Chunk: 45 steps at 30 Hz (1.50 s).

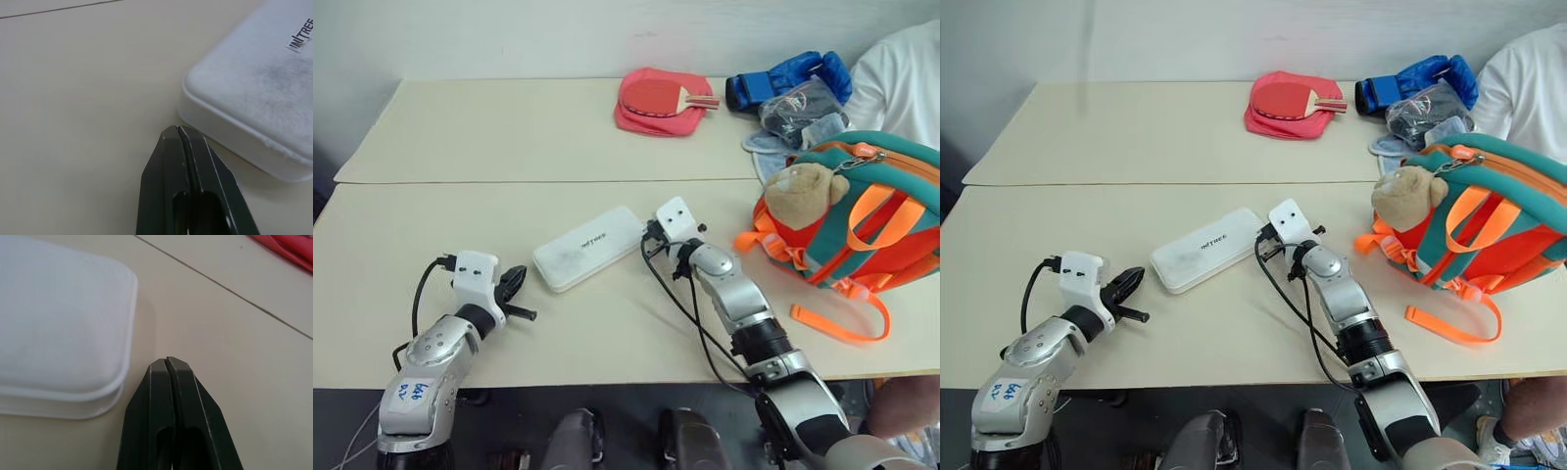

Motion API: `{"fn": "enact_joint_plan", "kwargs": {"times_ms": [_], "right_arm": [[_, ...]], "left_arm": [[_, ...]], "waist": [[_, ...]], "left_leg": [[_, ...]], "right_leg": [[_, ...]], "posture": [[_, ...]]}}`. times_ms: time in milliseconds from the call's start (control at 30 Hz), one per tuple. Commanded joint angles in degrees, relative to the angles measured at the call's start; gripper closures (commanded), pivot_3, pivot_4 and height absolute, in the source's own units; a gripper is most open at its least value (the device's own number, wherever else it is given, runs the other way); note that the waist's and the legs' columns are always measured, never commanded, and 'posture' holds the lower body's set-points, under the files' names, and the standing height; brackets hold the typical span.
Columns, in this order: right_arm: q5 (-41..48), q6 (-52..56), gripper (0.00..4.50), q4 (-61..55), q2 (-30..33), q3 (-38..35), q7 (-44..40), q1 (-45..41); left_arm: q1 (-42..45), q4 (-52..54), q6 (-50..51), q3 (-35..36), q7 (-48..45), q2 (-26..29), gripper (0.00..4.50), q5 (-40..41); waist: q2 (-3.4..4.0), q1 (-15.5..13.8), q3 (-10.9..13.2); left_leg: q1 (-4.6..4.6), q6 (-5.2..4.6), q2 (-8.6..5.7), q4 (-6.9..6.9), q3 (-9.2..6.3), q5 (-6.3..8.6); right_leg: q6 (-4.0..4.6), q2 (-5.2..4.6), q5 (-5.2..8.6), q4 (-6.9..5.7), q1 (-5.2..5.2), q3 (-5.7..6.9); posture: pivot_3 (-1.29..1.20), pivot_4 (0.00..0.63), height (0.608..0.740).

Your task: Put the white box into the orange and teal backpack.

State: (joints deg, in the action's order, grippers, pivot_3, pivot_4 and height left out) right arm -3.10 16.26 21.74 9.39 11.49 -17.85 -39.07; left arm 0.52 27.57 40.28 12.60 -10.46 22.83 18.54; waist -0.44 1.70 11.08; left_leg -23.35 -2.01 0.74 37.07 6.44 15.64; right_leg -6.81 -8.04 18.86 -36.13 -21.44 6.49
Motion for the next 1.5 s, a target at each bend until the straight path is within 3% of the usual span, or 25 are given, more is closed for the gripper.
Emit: {"fn": "enact_joint_plan", "kwargs": {"times_ms": [33, 300, 500, 900, 1100, 1333, 1500], "right_arm": [[-0.68, -4.59, 4.5, 2.78, 0.03, -0.26, -0.87, -1.85], [1.34, -15.88, 4.5, 11.16, 0.63, -0.65, -9.74, -3.79], [1.87, -19.22, 4.5, 13.47, 1.44, -0.7, -15.99, -3.88], [9.06, -12.18, 4.5, -11.48, 9.47, 3.2, -37.61, 8.78], [10.18, -5.15, 4.5, -24.07, 15.85, 2.67, -40.26, 16.22], [10.82, -0.91, 4.5, -29.81, 20.71, 0.34, -39.92, 20.19], [11.62, -1.65, 4.5, -31.94, 25.19, -1.79, -41.44, 22.03]], "left_arm": [[0.96, 3.07, 2.25, -0.46, 1.7, -0.36, 4.49, -0.76], [2.92, 4.9, 11.46, -0.42, 5.33, -0.89, 4.49, -1.37], [4.95, 3.04, 8.66, -1.53, 1.88, 0.37, 4.49, -0.87], [5.61, -0.51, 6.52, -3.42, -7.41, 5.39, 4.49, -0.02], [3.49, -2.8, 1.7, -4.07, -14.73, 7.43, 4.49, 0.62], [2.21, -3.27, 1.34, -2.88, -18.77, 7.47, 4.49, 2.36], [4.38, -8.75, 11.33, 6.08, -24.7, 11.24, 3.27, 12.11]], "waist": [[0.0, 0.14, 0.0], [0.0, 0.11, 0.0], [0.0, 0.1, 0.0], [0.0, -0.09, 0.0], [0.0, -0.15, 0.0], [-0.01, -0.31, 0.0], [-0.02, -0.54, 0.0]], "left_leg": [[0.01, 0.0, 0.03, 0.0, 0.05, 0.0], [0.03, 0.04, 0.19, 0.0, 0.14, 0.02], [0.05, 0.06, 0.2, 0.01, 0.16, 0.03], [0.05, 0.13, 0.28, 0.01, 0.16, 0.09], [0.06, 0.2, 0.31, 0.0, 0.17, 0.18], [0.08, 0.24, 0.2, 0.02, 0.18, 0.29], [0.08, 0.16, 0.13, 0.06, 0.18, 0.3]], "right_leg": [[0.0, 0.03, 0.0, 0.01, -0.01, -0.05], [0.0, 0.31, 0.0, 0.04, -0.06, -0.42], [0.01, 0.31, 0.0, 0.04, -0.05, -0.49], [0.01, 0.27, -0.01, 0.11, -0.05, -0.53], [0.02, -0.02, -0.01, 0.16, -0.06, -0.5], [0.02, -0.22, -0.01, 0.25, -0.06, -0.47], [0.02, -0.33, -0.01, 0.25, -0.04, -0.44]], "posture": [[0.0, 0.15, 0.74], [0.0, 0.15, 0.74], [0.0, 0.15, 0.74], [0.0, 0.15, 0.74], [0.0, 0.15, 0.74], [0.0, 0.15, 0.74], [0.0, 0.15, 0.74]]}}
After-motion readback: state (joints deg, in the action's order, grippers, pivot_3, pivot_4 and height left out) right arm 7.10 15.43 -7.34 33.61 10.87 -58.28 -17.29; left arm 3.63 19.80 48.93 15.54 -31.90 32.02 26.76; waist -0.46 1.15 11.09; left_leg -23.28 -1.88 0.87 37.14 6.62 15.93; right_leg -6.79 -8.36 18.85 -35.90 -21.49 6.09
